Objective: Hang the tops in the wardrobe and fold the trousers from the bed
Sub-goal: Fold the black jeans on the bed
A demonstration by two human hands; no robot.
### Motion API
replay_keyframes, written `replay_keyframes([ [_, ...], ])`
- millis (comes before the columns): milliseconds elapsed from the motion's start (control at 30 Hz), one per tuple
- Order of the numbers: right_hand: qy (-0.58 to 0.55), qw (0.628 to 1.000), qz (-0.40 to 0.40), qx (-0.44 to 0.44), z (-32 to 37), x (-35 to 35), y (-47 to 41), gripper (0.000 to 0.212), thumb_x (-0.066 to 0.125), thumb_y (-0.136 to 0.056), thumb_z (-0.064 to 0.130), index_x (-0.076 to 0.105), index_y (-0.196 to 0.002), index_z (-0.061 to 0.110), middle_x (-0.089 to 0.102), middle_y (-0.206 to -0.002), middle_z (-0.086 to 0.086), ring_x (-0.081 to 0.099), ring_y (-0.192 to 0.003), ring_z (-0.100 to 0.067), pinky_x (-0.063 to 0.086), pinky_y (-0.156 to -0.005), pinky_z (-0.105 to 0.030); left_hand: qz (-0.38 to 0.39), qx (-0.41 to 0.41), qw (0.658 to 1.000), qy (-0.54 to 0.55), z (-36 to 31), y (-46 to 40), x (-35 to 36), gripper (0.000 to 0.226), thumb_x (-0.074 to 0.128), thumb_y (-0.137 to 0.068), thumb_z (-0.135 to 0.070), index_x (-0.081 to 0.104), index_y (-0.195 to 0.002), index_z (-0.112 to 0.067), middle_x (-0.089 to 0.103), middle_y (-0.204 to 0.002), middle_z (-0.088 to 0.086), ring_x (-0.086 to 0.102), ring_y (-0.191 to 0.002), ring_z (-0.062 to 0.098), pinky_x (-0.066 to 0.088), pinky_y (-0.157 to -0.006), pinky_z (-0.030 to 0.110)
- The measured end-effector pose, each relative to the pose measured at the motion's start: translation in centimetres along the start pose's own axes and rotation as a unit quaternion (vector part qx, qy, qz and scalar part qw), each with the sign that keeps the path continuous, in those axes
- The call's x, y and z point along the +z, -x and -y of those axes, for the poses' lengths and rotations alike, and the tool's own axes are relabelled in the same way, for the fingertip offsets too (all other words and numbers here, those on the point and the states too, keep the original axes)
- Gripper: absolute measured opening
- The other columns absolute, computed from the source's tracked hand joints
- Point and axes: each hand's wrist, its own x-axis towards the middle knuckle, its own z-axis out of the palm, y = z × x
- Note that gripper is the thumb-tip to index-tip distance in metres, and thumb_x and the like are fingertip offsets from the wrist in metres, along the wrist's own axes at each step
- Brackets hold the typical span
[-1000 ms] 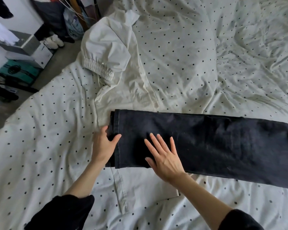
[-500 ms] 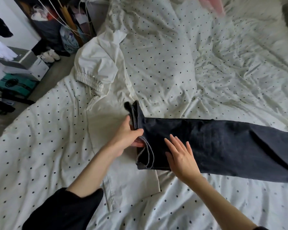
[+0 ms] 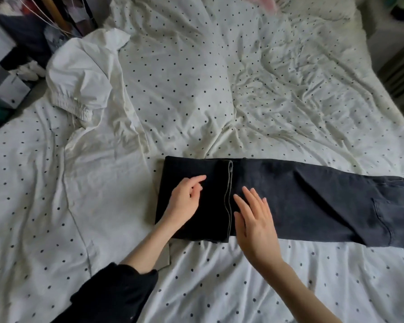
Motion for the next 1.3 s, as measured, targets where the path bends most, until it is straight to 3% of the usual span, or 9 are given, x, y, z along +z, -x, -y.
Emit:
replay_keyframes([
  [100,0.035,0.991,0.035,-0.124,3.0,2.2,-1.5,0.034,0.048,-0.092,0.018,0.063,-0.120,0.007,0.055,-0.133,-0.014,0.049,-0.127,-0.030,0.035,-0.106,-0.052,-0.144,-0.069,0.987,-0.010,3.7,0.2,-3.2,0.038,0.051,-0.093,-0.006,0.051,-0.129,-0.015,0.053,-0.111,0.007,0.054,-0.096,0.012,0.045,-0.093,0.031],
  [233,0.124,0.983,0.098,-0.097,3.4,4.7,-2.8,0.045,0.072,-0.079,0.025,0.065,-0.120,0.010,0.056,-0.132,-0.014,0.053,-0.123,-0.028,0.043,-0.101,-0.047,-0.005,-0.218,0.972,0.090,6.8,0.5,-5.0,0.055,0.057,-0.093,-0.023,0.033,-0.142,-0.015,0.044,-0.139,0.005,0.046,-0.125,0.020,0.038,-0.104,0.033],
  [500,0.193,0.967,0.133,-0.097,0.3,5.0,-4.1,0.045,0.053,-0.090,0.034,0.055,-0.132,0.019,0.052,-0.137,-0.011,0.052,-0.125,-0.027,0.035,-0.104,-0.053,0.071,-0.205,0.948,0.233,3.6,0.5,-8.3,0.035,0.059,-0.087,-0.006,0.055,-0.119,-0.020,0.067,-0.110,-0.001,0.065,-0.093,0.012,0.049,-0.070,0.026],
  [600,0.169,0.963,0.204,-0.057,-0.7,3.0,-5.6,0.055,0.044,-0.097,0.038,0.026,-0.148,0.025,0.024,-0.155,-0.005,0.024,-0.143,-0.024,0.008,-0.117,-0.046,0.066,-0.150,0.963,0.214,-1.7,1.1,-8.9,0.032,0.058,-0.086,-0.005,0.057,-0.113,-0.022,0.068,-0.101,-0.004,0.064,-0.085,0.009,0.048,-0.064,0.022],
  [767,-0.171,0.963,0.161,0.130,-3.4,-1.7,-5.5,0.044,0.036,-0.101,0.029,0.036,-0.144,0.020,0.027,-0.154,0.001,0.023,-0.142,-0.012,0.015,-0.113,-0.021,0.019,-0.064,0.980,0.186,-11.0,1.9,-5.7,0.027,0.060,-0.082,-0.009,0.058,-0.100,-0.028,0.065,-0.084,-0.002,0.060,-0.062,0.001,0.046,-0.051,0.016],
  [933,-0.494,0.784,0.078,0.367,-9.8,-8.6,-2.6,0.037,0.036,-0.100,0.036,0.060,-0.119,0.015,0.065,-0.117,-0.004,0.064,-0.095,-0.012,0.047,-0.084,-0.026,0.014,-0.023,1.000,-0.009,-17.0,1.8,5.5,0.066,0.059,-0.068,-0.036,0.045,-0.129,-0.019,0.062,-0.095,0.004,0.061,-0.095,0.024,0.050,-0.081,0.036],
  [1033,-0.519,0.758,0.049,0.392,-14.2,-11.0,-1.5,0.035,0.037,-0.099,0.038,0.058,-0.119,0.019,0.063,-0.116,-0.001,0.064,-0.096,-0.015,0.048,-0.083,-0.029,0.108,0.002,0.987,-0.119,-17.8,1.2,13.9,0.063,0.054,-0.089,-0.032,0.029,-0.142,-0.007,0.059,-0.121,0.012,0.051,-0.118,0.025,0.038,-0.101,0.036],
  [1167,-0.400,0.849,0.014,0.344,-16.3,-10.6,-0.7,0.033,0.041,-0.100,0.024,0.054,-0.130,0.016,0.056,-0.130,0.001,0.053,-0.118,-0.014,0.039,-0.101,-0.027,0.161,0.050,0.962,-0.215,-16.1,0.7,17.8,0.043,0.037,-0.099,-0.016,0.035,-0.141,-0.005,0.044,-0.136,0.013,0.042,-0.127,0.024,0.031,-0.107,0.031],
  [1300,-0.190,0.971,-0.014,0.147,-15.0,-9.0,0.3,0.034,0.048,-0.095,0.007,0.058,-0.127,0.009,0.049,-0.138,-0.002,0.044,-0.128,-0.016,0.024,-0.100,-0.008,-0.067,0.123,0.951,-0.276,-13.3,0.9,14.2,0.036,0.048,-0.090,-0.002,0.057,-0.123,-0.013,0.058,-0.117,0.006,0.053,-0.107,0.025,0.041,-0.090,0.037],
])
